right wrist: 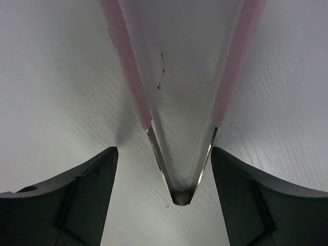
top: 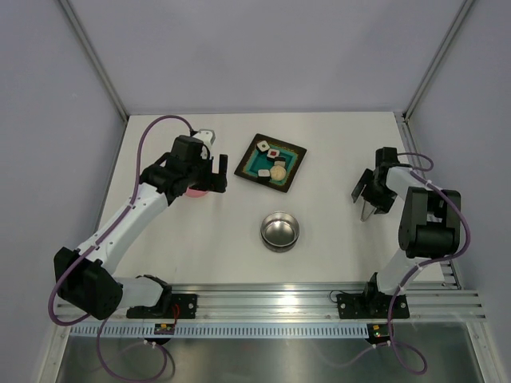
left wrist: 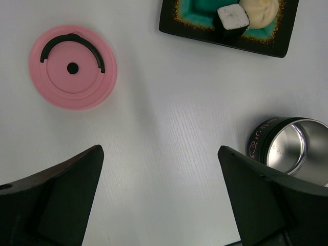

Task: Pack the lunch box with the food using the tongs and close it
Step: Pick up the clamp at the center of the board.

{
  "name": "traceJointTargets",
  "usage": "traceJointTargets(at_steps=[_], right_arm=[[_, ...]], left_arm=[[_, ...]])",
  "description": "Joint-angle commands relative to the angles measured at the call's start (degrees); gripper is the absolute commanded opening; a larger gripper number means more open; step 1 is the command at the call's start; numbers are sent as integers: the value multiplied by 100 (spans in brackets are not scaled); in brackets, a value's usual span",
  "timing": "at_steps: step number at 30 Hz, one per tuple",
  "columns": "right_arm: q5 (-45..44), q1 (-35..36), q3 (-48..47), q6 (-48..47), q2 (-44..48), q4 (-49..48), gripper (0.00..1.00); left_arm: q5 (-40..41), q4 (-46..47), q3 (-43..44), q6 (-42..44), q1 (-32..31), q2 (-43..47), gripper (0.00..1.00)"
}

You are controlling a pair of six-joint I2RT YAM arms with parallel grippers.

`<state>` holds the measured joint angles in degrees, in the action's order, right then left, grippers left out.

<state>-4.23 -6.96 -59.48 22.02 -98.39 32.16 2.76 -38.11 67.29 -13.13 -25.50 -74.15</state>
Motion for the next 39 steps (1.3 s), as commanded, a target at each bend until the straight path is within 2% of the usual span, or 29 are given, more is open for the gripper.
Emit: traceJointTargets(at_steps=[1, 3, 9, 16, 23, 30, 37, 39], right_arm=[[-262, 169, -239, -154, -198, -149, 80], [-298, 186, -291, -172, -312, -166, 76], [-588, 195, -432, -382, -514, -149, 78], [-430, 213, -520, -584, -620, -324, 77], [-333, 599, -538, -813, -681, -439, 65], [-605, 1521, -547, -1182, -813, -553, 64], [-403, 1645, -529, -1306, -726, -650, 66], [-394, 1645, -520, -1314, -717, -650, 70]], left_arm=[[-66, 40, 285, 21, 18, -3, 99], [-57, 40, 285, 29, 10, -12, 99], [-30, 31, 294, 38, 10, 6, 99], [-57, 31, 320, 38, 10, -29, 99], [-66, 23, 347, 38, 10, -73, 99], [-57, -4, 338, 38, 10, -47, 99], [-30, -12, 267, 47, 10, 23, 99], [-30, -4, 267, 38, 10, 15, 99]])
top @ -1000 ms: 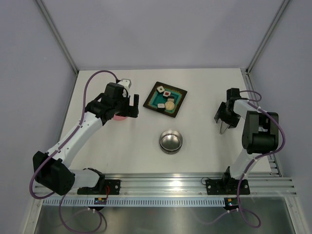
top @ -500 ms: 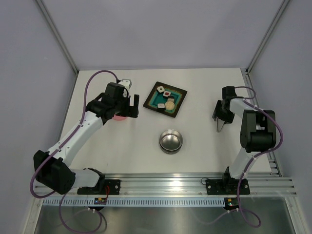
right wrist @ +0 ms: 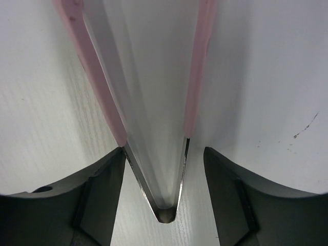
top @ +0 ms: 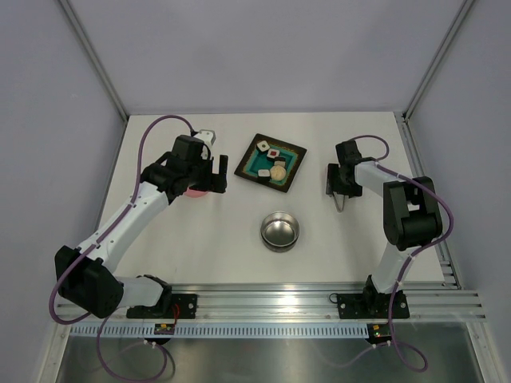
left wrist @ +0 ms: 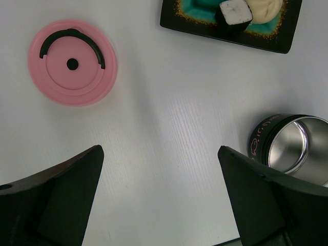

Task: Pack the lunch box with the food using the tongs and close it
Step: Pick up the clamp at the center of the board.

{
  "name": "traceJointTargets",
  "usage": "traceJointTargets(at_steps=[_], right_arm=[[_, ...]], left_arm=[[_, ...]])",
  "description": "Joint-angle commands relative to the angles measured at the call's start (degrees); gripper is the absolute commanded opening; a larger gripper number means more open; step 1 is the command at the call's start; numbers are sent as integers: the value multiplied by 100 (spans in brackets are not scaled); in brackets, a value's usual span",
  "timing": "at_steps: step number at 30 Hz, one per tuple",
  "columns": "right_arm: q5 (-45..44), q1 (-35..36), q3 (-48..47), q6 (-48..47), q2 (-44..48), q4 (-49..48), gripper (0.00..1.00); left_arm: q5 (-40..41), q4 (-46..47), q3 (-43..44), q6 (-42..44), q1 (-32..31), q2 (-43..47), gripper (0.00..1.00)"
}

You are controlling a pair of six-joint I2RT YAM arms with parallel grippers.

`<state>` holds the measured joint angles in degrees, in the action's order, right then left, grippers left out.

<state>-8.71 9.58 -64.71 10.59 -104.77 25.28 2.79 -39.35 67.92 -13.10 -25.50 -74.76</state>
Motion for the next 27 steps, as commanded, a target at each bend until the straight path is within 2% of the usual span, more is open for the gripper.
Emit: traceJointTargets(at_steps=[1, 5, 9, 26, 27], right_arm=[[62, -9, -7, -163, -79, 30, 72], [1, 43, -33, -171, -131, 65, 79], [10, 87, -77, -241, -184, 56, 79], [396, 114, -209, -453, -448, 65, 65], [440, 114, -200, -444, -430, 91, 57]], left_arm=[[-24, 103, 213, 36, 10, 76, 99], [-41, 112, 213, 1, 10, 76, 99], [-41, 95, 213, 18, 10, 76, 99], [-59, 59, 248, -8, 10, 181, 99], [-59, 68, 222, -8, 10, 190, 99]])
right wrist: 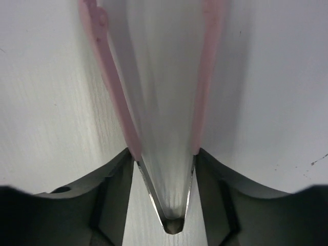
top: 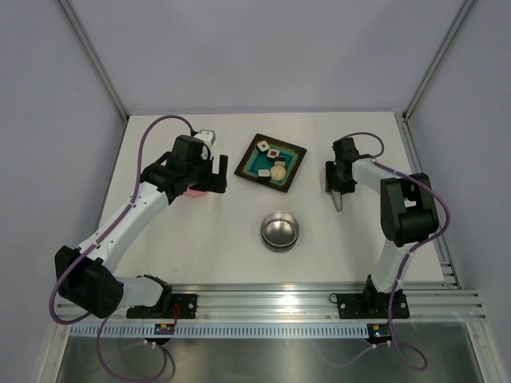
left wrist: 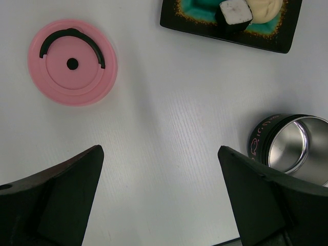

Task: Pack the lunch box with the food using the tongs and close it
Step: Pick up the clamp at the center of the board.

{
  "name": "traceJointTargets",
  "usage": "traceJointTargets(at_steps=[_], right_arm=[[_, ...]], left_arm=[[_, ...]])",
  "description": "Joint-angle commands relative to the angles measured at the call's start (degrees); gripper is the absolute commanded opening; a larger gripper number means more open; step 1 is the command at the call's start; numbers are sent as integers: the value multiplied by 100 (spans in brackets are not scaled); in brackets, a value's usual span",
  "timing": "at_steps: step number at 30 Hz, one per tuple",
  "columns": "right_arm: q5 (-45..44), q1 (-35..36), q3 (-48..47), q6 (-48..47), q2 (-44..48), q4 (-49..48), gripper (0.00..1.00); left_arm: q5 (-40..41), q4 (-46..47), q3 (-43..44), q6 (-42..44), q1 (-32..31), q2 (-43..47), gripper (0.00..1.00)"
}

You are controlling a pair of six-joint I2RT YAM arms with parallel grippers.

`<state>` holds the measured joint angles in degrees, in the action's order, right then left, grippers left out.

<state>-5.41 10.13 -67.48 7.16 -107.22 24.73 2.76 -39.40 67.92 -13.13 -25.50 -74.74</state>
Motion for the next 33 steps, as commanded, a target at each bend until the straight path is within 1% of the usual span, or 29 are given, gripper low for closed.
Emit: traceJointTargets(at_steps=[1, 3, 5, 10, 14, 17, 19, 20, 21, 22, 29, 33], right_arm=[[136, 59, 69, -83, -142, 146, 52], [268, 59, 60, -13, -71, 216, 46], [330, 59, 16, 14, 25, 269, 45], [514, 59, -247, 66, 218, 734, 27], [822, 59, -546, 154, 342, 1295, 18], [980, 59, -862, 163, 395, 1770, 16], [1086, 59, -1107, 146, 430, 1991, 13], [1121, 59, -1187, 137, 447, 2105, 9], [1191, 68, -1258, 119, 465, 2289, 1], [1191, 68, -1398, 119, 500, 2378, 0], [1235, 156, -2005, 189, 615, 3019, 0], [1209, 323, -2199, 207, 614, 3117, 0]], left_arm=[[-57, 73, 230, -6, 10, 188, 99], [-66, 55, 230, -15, 10, 214, 99], [-74, 55, 222, -23, 10, 232, 99], [-74, 46, 213, -32, 10, 302, 99], [-48, 37, 213, -41, 10, 346, 99], [-22, 29, 213, -41, 10, 381, 99], [-4, 37, 213, -50, 10, 381, 99], [13, 29, 213, -58, 10, 381, 99], [22, 46, 204, -59, 10, 381, 99], [31, 46, 204, -59, 10, 381, 99], [75, 90, 143, -67, 10, 399, 99], [110, 81, 108, -59, 10, 451, 99]])
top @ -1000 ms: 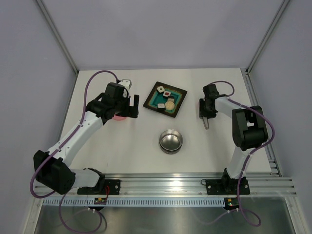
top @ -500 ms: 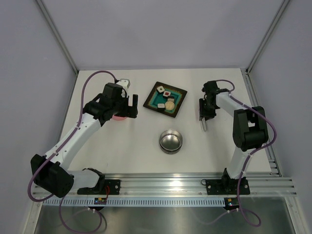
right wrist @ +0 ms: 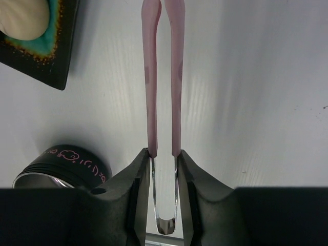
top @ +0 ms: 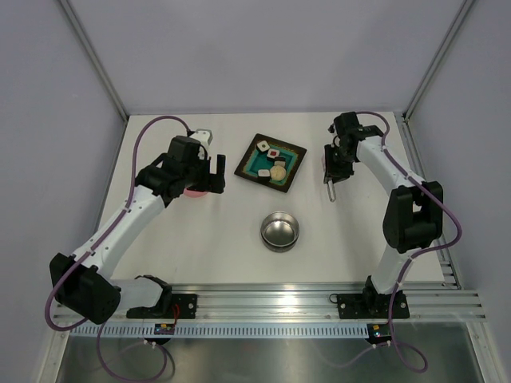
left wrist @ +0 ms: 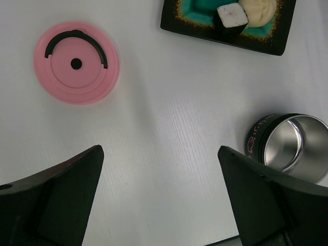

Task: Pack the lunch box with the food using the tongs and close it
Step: Pick up the clamp at the center of the board, then pick up the fake food from the plate.

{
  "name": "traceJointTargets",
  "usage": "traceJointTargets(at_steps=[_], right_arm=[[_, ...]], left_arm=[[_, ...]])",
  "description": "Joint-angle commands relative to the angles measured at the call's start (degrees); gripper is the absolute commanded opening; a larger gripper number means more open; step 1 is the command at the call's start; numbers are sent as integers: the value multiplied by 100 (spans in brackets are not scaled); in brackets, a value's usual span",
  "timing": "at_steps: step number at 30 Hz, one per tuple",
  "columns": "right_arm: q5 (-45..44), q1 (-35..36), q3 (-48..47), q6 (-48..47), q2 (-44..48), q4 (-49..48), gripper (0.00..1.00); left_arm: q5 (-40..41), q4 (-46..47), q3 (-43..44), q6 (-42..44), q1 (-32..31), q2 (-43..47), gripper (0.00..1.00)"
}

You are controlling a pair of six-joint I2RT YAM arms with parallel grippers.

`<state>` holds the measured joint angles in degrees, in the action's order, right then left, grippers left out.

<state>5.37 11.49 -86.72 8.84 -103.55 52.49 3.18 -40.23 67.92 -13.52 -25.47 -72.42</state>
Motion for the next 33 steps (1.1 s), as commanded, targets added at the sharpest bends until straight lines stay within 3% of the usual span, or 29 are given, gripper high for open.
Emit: traceJointTargets(at_steps=[1, 18, 29, 33], right_arm=[[131, 213, -319, 56, 247, 350, 0], [-97, 1294, -1118, 223, -288, 798, 1], [-62, 1567, -1480, 153, -702, 1132, 26], [-27, 1620, -1576, 144, -789, 1158, 30]], left_arm=[[95, 173, 99, -19, 16, 220, 99], [165, 164, 37, -81, 7, 317, 99], [227, 156, 20, -98, 7, 343, 99], [271, 147, -15, -90, 7, 343, 99]])
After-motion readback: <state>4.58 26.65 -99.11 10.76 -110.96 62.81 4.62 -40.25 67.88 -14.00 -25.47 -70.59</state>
